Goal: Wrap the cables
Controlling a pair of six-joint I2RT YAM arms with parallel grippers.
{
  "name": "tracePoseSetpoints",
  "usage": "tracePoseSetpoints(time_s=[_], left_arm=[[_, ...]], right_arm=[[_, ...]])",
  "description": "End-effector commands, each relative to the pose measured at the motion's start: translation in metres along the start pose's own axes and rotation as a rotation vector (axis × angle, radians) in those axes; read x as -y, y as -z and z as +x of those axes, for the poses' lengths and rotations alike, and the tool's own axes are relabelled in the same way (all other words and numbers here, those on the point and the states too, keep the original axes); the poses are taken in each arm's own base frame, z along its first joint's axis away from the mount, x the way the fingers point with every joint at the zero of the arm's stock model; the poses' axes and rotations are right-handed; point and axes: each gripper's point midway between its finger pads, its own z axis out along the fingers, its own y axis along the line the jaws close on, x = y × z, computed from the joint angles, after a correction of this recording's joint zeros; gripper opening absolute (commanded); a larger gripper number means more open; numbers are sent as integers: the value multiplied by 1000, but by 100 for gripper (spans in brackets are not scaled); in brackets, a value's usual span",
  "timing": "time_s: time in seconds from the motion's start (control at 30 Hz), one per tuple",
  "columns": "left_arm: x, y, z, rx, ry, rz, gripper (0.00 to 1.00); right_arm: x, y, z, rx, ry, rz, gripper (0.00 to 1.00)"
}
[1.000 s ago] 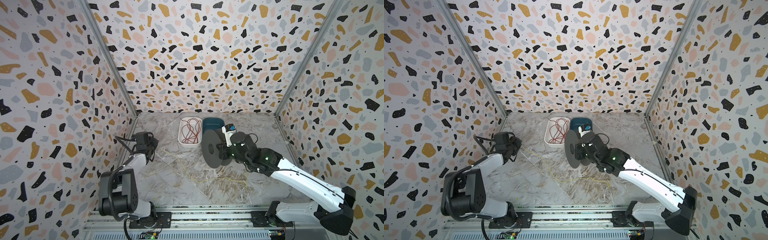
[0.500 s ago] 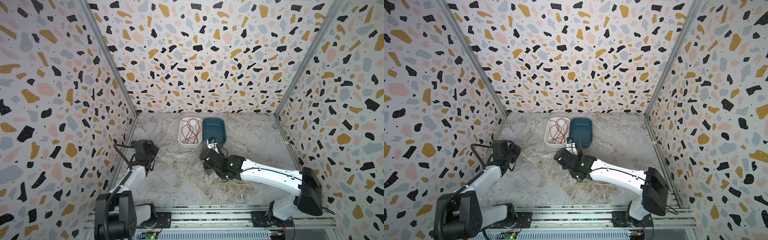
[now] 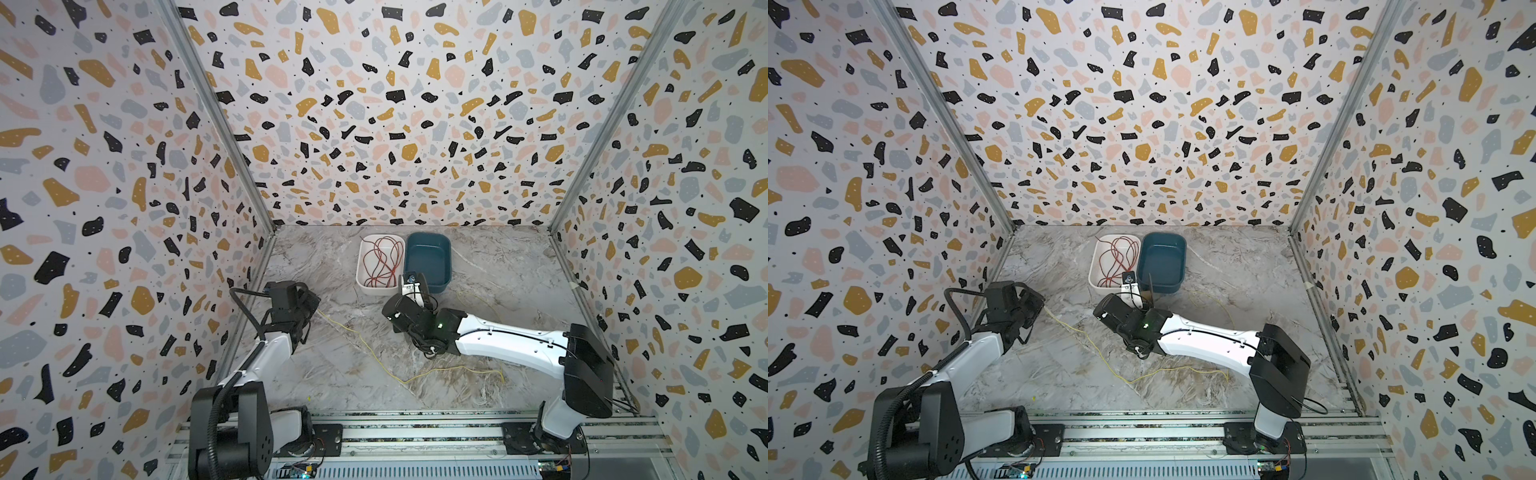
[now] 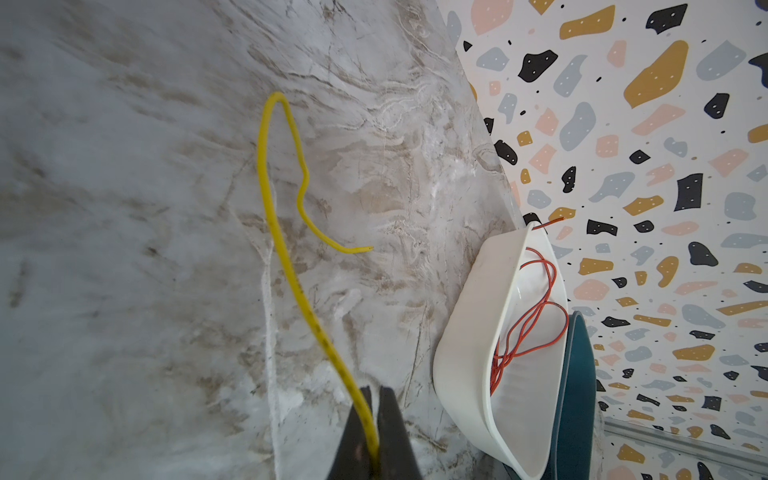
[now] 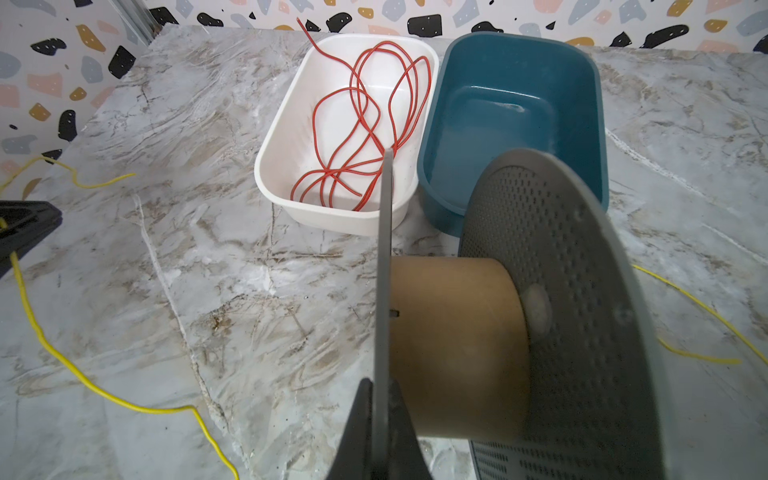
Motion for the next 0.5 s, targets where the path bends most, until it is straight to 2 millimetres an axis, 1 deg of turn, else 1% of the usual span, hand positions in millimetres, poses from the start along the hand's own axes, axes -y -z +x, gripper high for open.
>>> tracePoseSetpoints(time_s=[0.0,0.07,0.17,0.33,0.47], left_arm=[[10,1,-1,1,-41,36,0],[11,2,-2,-1,-46,36,0],[13,3,0,-10,-47,46,0],[18,4,3,-28,-47,65,0],[21,7,5,-28,-47,75,0]], right_arm=[[-9,4,-20,44,-43,-32,13],[-12,5,-20,44,-41,-48,21],[-14,7,-20,50,-43,-74,28],[-17,17,-25,70,-42,-132,42],[-22,24,-29,79,-17,-178,50]])
